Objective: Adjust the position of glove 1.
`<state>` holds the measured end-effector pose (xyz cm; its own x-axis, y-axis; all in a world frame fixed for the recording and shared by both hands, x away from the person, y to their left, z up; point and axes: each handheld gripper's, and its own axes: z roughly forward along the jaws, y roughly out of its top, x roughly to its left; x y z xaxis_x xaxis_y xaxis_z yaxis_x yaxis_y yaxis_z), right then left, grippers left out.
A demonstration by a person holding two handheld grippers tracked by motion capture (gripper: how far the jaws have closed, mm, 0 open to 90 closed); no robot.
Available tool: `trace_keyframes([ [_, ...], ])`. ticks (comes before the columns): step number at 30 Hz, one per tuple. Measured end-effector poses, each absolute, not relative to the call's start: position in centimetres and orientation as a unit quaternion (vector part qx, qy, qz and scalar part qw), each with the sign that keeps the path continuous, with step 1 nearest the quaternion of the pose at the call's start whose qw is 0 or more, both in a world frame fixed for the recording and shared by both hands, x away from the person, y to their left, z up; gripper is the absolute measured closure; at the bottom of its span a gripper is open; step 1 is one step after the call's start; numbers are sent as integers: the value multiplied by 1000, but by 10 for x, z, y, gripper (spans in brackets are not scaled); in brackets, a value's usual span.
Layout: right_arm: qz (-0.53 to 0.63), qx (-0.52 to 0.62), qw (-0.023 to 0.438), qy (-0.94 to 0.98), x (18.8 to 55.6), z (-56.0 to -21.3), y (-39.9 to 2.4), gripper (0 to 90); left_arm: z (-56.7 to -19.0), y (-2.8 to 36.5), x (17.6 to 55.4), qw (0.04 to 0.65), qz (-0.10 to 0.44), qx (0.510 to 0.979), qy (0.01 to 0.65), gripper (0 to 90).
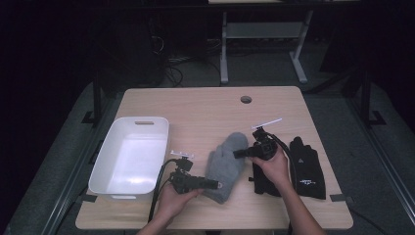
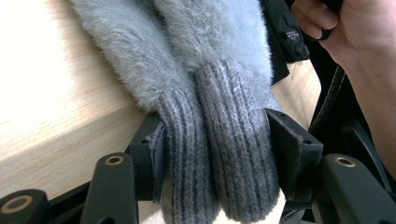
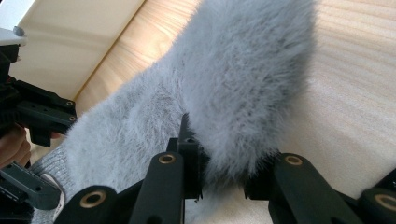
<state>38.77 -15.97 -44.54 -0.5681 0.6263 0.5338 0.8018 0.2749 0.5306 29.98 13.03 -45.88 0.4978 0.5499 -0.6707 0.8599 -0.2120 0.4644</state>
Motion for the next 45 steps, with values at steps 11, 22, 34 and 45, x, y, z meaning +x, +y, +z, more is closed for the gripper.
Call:
trace_keyframes([
  [11,-415,-460,112,-777,386,-434,-168,730,-448,123,300,419,-161,770,453,444],
  [22,-438,-470,118,-757,386,-423,-176,733,-436,116,300,421,-141,781,440,450],
  [34,-448,-470,107,-753,388,-399,-172,732,-421,119,302,434,-133,779,432,457],
  [45,-460,-464,105,-750,390,-371,-171,727,-397,123,301,448,-110,784,415,456],
])
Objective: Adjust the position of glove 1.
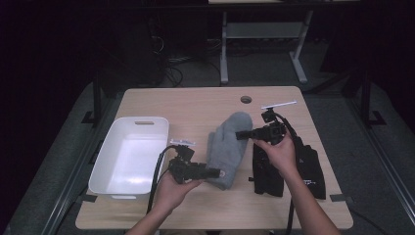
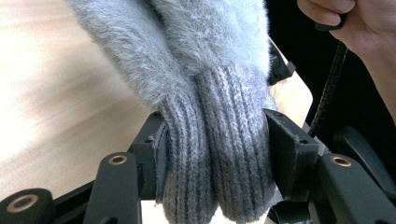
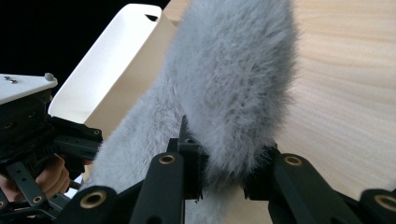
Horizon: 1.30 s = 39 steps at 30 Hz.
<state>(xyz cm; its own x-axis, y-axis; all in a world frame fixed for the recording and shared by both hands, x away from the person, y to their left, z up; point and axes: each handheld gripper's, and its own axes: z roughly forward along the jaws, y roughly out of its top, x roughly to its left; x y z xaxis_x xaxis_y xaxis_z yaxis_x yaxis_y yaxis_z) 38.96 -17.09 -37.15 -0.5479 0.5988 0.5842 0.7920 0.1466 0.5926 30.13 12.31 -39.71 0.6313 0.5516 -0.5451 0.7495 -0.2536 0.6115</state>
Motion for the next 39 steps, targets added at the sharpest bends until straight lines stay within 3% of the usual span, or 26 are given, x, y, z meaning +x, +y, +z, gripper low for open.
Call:
trace_keyframes([
  [39,-485,-431,115,-752,412,-314,-123,728,-344,173,309,469,-74,775,416,448],
])
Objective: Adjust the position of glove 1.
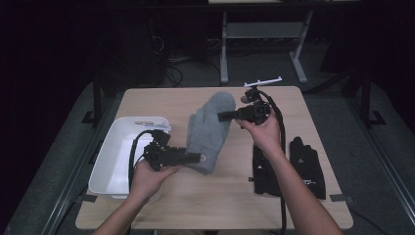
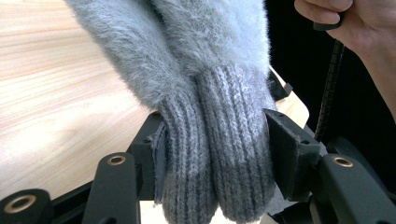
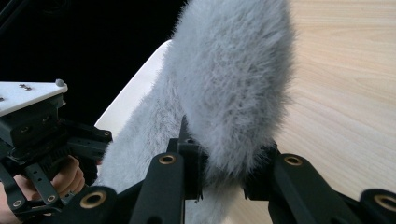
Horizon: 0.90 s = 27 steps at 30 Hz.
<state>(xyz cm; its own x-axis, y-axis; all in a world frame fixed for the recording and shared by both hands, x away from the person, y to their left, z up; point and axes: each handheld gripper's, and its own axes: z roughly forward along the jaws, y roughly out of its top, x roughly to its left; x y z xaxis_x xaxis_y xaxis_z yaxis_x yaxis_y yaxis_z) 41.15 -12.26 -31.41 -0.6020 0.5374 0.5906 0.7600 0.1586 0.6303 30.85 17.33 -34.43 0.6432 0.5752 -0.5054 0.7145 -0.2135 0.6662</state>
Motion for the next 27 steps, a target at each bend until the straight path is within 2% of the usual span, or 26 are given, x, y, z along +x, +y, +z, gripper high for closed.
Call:
trace_keyframes([
  [27,-487,-400,126,-766,425,-291,-71,726,-328,223,305,481,-47,762,431,436],
])
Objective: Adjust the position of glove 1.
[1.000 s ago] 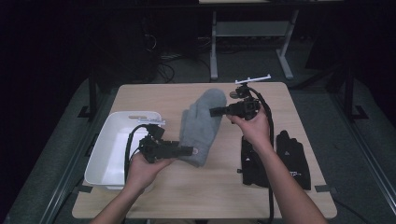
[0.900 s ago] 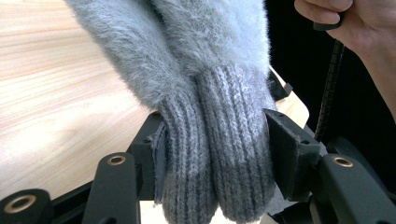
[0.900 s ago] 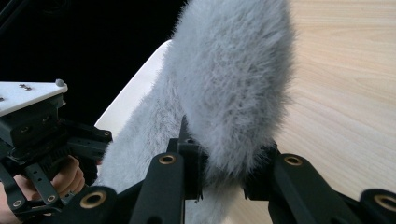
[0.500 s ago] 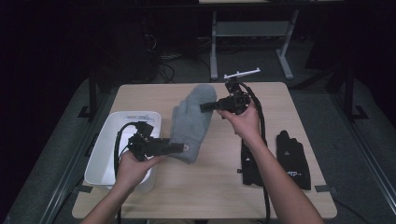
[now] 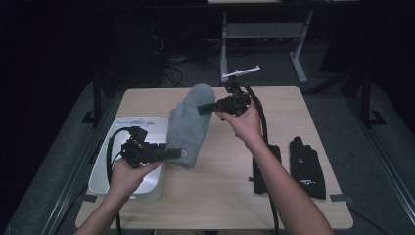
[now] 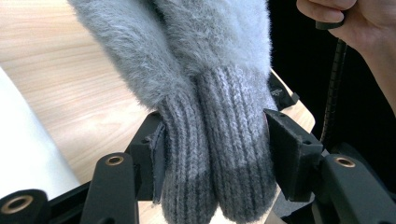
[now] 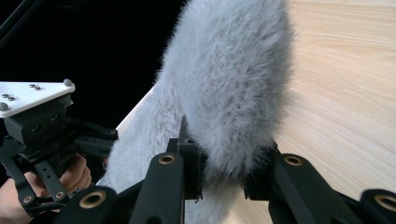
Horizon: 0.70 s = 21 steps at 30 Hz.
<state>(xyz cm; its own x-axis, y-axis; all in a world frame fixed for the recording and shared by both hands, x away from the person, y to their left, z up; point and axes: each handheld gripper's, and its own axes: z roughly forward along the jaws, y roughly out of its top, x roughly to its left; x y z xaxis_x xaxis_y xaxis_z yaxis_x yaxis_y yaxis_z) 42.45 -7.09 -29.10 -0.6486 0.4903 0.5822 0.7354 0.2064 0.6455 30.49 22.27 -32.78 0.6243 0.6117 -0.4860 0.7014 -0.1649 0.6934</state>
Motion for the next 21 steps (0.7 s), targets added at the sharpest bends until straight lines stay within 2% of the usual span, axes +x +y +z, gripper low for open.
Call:
trace_keyframes([
  [21,-496,-384,137,-767,431,-285,-33,723,-323,254,301,478,-36,756,446,441],
])
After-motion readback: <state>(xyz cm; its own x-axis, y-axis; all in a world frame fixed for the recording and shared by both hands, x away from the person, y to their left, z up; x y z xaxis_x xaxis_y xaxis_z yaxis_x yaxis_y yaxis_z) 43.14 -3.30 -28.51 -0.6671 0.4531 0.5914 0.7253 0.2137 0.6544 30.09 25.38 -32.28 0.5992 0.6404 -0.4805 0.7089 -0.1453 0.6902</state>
